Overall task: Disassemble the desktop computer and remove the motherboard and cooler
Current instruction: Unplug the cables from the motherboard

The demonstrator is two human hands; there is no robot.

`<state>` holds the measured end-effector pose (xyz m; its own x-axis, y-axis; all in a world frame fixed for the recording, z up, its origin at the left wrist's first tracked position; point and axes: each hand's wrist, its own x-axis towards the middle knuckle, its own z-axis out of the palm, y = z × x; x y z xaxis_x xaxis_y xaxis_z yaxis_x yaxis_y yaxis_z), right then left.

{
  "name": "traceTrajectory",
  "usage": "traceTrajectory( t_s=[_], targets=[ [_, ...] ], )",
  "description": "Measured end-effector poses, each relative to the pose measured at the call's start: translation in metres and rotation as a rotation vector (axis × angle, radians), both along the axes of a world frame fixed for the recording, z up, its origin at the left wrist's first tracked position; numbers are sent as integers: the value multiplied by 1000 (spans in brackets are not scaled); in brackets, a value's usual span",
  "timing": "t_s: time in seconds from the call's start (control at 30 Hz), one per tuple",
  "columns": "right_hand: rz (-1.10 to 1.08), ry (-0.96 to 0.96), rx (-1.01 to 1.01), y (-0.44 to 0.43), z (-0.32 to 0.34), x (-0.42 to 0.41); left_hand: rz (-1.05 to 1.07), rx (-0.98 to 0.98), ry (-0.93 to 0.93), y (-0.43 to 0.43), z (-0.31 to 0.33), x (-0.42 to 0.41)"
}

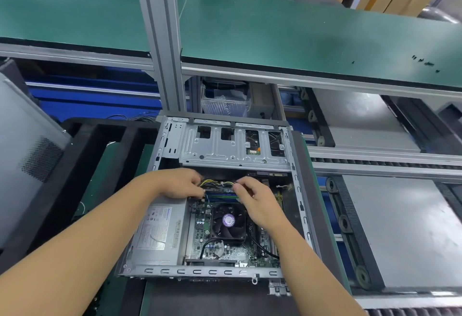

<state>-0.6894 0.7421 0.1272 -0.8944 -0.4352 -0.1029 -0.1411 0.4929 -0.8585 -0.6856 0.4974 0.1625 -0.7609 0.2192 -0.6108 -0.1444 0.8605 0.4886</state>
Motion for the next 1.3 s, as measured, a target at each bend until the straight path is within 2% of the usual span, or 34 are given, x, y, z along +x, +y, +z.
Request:
traceTrajectory(
  t_s=[0.17, 0.27, 0.37, 0.57, 0.7, 0.83, 0.97, 1.13, 1.3],
  targets=[
    [135, 121, -81, -27, 16, 4, 73, 71, 58, -6, 8, 6],
    [100, 123, -68, -47, 25, -1, 46, 0, 89, -3, 8, 9],
    [6, 116, -38, -60, 29, -6, 89, -145, 194, -3, 9, 10],
    [-39, 140, 212, -55, 23, -8, 287, -438, 408, 13, 11, 22],
    [-8, 161, 377, -55, 12, -2, 288, -461, 498, 16, 8, 27],
    [-14, 216, 460, -69, 2, -2, 230, -492, 497, 13, 11, 26],
    [39, 65, 511, -85, -8, -5, 205, -619, 496, 18, 10, 29],
    [62, 27, 483, -107, -14, -11, 245, -562, 391, 17, 13, 26],
    [230, -105, 507, -130, -15, -21, 78, -615, 320, 22, 9, 35]
  ],
)
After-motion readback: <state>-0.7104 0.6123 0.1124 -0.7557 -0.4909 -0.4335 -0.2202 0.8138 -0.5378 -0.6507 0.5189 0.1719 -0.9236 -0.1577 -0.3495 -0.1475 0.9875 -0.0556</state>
